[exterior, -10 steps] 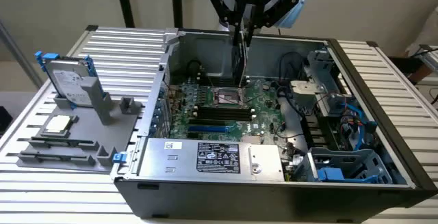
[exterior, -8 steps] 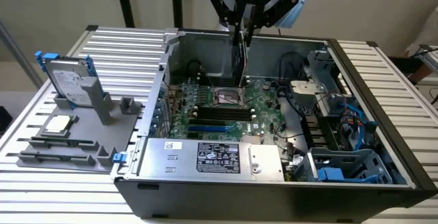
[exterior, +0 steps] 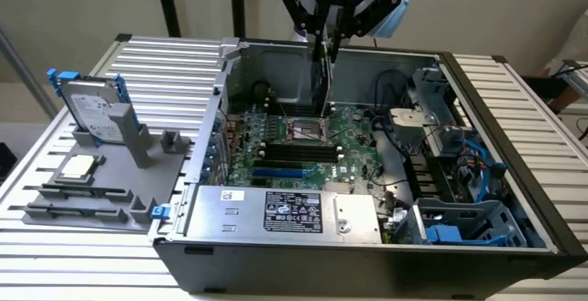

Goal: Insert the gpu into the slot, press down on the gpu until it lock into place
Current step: 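Insert the gpu into the slot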

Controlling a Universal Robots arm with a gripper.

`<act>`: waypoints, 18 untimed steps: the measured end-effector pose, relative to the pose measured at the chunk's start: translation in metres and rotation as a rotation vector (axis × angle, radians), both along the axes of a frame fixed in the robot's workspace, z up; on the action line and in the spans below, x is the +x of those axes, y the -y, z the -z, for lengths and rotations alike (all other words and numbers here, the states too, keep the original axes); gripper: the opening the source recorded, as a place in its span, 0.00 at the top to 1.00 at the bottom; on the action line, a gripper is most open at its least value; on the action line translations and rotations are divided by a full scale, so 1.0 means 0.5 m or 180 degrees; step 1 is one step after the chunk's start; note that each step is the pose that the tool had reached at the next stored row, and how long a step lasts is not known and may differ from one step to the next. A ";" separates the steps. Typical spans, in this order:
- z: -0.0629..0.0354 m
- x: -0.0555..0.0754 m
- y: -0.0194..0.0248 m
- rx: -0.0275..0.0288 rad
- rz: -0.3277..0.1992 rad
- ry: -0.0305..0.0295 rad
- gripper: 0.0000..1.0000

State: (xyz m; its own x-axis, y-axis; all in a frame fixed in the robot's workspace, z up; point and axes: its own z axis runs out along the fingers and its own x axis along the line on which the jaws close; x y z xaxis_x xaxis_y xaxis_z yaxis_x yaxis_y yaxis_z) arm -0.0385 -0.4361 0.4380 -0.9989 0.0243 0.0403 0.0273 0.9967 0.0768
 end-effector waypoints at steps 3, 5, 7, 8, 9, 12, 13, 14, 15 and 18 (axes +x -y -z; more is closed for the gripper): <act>0.000 0.001 0.0000 0.0000 -0.0006 0.0001 0.74; 0.000 0.006 0.0000 0.0003 -0.0054 0.0000 0.74; 0.000 0.009 -0.0001 0.0005 -0.0118 0.0000 0.74; 0.001 0.009 -0.0001 0.0006 -0.0168 0.0000 0.74; 0.001 0.009 -0.0001 0.0006 -0.0218 0.0000 0.74; 0.002 0.009 -0.0001 0.0005 -0.0393 0.0000 0.74; 0.002 0.009 -0.0001 0.0005 -0.0450 0.0000 0.74; 0.003 0.009 -0.0001 0.0005 -0.0510 0.0000 0.74; 0.003 0.009 -0.0001 0.0005 -0.0569 0.0000 0.74; 0.004 0.009 -0.0001 0.0005 -0.0742 0.0000 0.74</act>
